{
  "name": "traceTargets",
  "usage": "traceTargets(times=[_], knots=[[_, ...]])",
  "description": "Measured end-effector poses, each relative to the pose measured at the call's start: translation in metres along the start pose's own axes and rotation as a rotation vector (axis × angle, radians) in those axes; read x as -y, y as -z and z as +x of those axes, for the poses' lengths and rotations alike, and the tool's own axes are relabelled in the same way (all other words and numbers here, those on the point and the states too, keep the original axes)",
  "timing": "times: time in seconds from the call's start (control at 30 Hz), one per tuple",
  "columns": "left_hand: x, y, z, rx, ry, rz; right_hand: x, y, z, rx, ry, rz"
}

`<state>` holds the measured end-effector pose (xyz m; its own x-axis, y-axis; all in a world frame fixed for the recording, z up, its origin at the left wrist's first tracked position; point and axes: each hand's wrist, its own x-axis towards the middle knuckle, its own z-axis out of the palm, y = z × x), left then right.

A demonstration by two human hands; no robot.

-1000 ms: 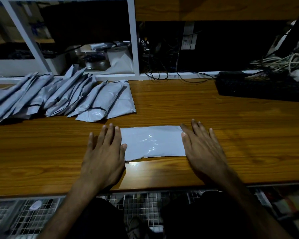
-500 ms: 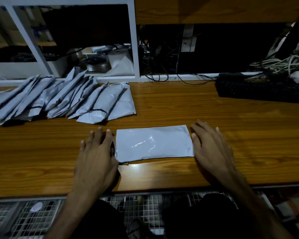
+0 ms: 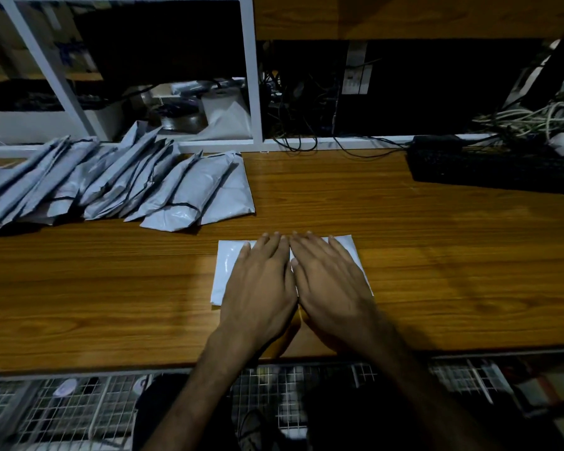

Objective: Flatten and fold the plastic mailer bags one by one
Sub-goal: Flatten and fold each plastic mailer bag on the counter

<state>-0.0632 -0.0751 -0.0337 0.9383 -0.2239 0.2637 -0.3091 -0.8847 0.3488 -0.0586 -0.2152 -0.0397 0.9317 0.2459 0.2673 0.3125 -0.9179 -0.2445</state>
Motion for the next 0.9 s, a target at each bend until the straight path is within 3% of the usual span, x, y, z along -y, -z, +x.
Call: traceTargets(times=[0.4,0.9], knots=[[-0.005,-0.004,-0.011,0.107,0.076,0.204,0.001,0.003,-0.009,0.018,-0.011,-0.111],[0.018,0.009,-0.029,0.139,0.071,0.284,-0.021,0.008,-0.02,0.016,-0.105,0.011]])
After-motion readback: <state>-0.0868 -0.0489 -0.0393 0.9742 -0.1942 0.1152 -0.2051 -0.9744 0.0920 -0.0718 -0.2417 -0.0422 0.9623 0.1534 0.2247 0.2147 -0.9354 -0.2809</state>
